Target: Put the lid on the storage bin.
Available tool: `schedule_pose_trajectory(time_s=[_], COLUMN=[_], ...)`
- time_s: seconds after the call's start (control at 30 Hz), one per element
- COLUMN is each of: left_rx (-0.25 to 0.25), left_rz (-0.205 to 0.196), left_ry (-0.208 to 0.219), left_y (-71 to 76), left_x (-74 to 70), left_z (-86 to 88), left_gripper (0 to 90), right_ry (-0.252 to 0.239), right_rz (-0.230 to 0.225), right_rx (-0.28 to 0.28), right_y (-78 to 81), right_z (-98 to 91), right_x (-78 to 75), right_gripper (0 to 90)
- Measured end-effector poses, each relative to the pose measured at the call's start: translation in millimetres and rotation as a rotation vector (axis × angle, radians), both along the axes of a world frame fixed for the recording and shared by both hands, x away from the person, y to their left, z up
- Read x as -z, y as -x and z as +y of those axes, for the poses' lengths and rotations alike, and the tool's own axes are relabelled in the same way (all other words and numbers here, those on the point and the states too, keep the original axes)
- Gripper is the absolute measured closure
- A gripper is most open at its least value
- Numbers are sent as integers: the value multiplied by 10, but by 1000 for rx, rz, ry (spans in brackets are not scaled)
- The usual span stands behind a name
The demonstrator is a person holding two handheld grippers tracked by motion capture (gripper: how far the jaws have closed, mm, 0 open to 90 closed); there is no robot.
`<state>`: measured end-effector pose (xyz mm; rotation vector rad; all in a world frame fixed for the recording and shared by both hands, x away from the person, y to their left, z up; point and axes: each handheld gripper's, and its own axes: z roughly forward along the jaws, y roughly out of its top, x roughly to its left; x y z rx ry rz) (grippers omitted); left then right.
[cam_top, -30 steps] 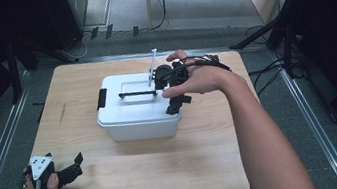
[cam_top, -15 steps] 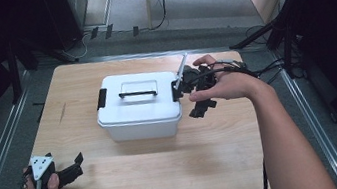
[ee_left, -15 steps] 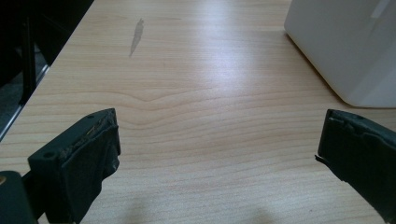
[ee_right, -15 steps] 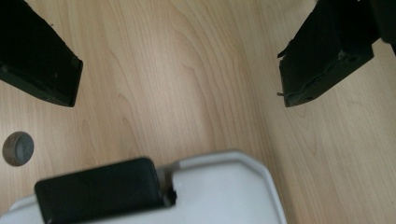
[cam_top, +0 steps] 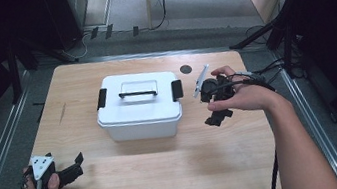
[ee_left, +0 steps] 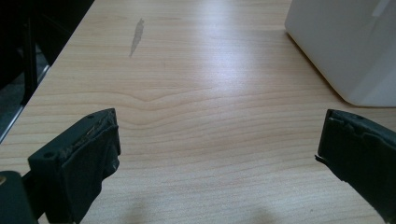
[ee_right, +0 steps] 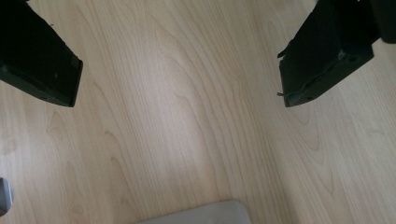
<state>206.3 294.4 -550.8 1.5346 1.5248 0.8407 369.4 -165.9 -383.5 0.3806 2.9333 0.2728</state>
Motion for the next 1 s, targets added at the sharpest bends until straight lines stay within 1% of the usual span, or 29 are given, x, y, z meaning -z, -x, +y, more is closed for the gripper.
schedule_pose_trajectory(time_s=[0.2, 0.27, 0.33, 0.43, 0.53, 0.7, 0.73, 0.77, 0.83, 0.87, 1.0], left_rx=[0, 0, 0, 1, 2, 2, 3, 3, 2, 2, 1], left_rz=[0, 0, 0, -1, 1, 1, 1, 1, 1, 1, 2], left_ry=[-1, -2, -2, -2, -4, -5, -6, -6, -5, -5, -8], left_y=[3, 3, 2, 4, 5, 4, 5, 5, 5, 4, 5], left_x=[-1, -1, 0, 0, -1, 0, 0, 0, -1, 0, -1], left_z=[0, -1, -2, -1, -1, -2, -2, -2, -1, -2, -6], left_gripper=[0, 0, 0, 0, 0, 0, 0, 0, 0, 0, 0], right_ry=[-5, -10, -28, -50, -78, -122, -135, -135, -145, -158, -188], right_rz=[-1, -12, -16, -43, -48, -70, -76, -76, -87, -87, -99], right_rx=[24, 34, 59, 81, 104, 169, 189, 189, 209, 220, 253], right_y=[42, 53, 66, 79, 102, 132, 159, 159, 188, 209, 287], right_z=[-143, -196, -254, -329, -408, -600, -667, -667, -724, -762, -871], right_x=[161, 215, 272, 357, 434, 608, 673, 673, 722, 754, 852], right_gripper=[0, 0, 0, 0, 0, 0, 0, 0, 0, 0, 0])
